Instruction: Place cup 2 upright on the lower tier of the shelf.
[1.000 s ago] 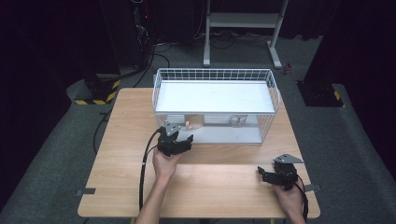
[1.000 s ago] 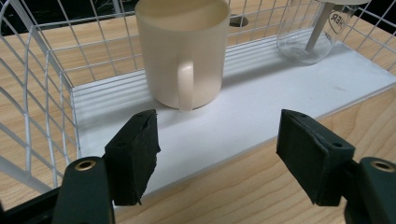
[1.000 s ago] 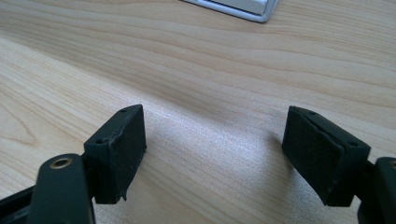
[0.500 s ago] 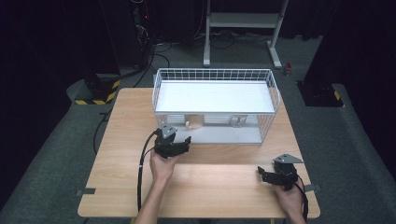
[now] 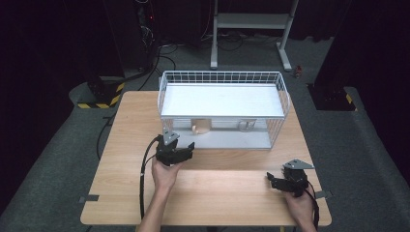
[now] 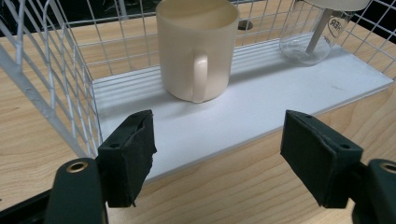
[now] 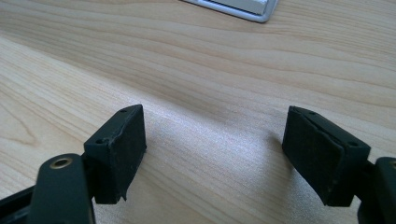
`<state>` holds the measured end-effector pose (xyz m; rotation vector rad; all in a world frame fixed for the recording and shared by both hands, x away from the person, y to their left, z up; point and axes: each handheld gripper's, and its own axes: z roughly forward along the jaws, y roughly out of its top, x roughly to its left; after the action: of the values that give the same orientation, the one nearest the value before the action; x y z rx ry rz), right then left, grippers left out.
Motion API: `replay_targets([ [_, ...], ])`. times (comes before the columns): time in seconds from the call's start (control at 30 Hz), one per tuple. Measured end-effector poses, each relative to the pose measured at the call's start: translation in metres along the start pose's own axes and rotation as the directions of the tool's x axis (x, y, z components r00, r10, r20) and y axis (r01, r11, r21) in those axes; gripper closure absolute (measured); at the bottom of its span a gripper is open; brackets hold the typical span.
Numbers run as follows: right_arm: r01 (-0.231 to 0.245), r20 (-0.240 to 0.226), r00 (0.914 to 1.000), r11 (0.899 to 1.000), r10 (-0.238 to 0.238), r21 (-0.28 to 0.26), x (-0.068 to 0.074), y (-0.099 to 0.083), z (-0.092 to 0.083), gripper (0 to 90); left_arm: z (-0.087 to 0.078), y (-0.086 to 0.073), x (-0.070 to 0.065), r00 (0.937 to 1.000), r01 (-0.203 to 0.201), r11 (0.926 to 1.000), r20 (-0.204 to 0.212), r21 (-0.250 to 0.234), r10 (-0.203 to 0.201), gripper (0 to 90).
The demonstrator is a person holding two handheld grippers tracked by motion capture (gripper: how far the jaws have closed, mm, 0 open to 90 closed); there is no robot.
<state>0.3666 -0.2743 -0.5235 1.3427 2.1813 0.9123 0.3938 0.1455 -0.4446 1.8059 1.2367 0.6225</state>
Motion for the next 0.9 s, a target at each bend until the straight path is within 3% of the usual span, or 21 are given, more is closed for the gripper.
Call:
replay_targets([
  [0.9,0.000,0.000,1.0000,1.000,0.000,0.000,0.000,0.000,0.000,21.6,-0.018,-0.012,0.009,0.9999,0.017,0.9998,-0.003,0.006,-0.017,25.1],
])
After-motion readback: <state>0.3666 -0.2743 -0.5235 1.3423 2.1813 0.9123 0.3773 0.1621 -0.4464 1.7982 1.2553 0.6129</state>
